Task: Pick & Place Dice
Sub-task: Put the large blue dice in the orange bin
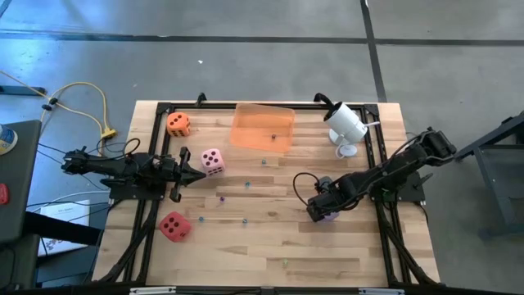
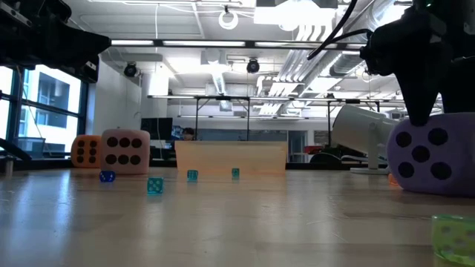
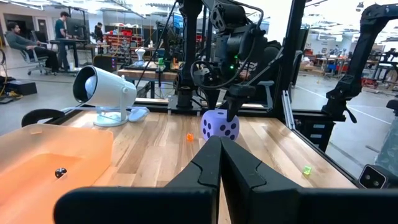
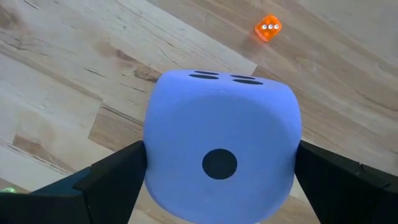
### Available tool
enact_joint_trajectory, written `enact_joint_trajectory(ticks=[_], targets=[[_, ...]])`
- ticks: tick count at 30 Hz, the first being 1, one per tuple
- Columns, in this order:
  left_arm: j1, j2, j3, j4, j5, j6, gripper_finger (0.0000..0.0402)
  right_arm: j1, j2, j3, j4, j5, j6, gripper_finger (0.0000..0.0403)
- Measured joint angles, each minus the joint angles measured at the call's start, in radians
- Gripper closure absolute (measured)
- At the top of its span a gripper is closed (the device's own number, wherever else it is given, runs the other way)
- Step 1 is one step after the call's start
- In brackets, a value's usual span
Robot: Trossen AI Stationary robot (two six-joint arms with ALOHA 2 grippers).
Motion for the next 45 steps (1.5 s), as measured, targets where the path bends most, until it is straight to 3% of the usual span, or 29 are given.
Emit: enact_joint_trajectory(ticks=[31, 45], targets=[[0.0, 0.0, 0.0, 0.0, 0.0, -0.001, 0.0401, -0.001, 0.045, 0.037, -0.009, 0.005, -0.042, 0.0057], [0.0, 0.0, 0.0, 0.0, 0.0, 0.0, 0.0401, 0.011, 0.051, 0.151, 0.025, 0.168, -0.136, 0.0058]])
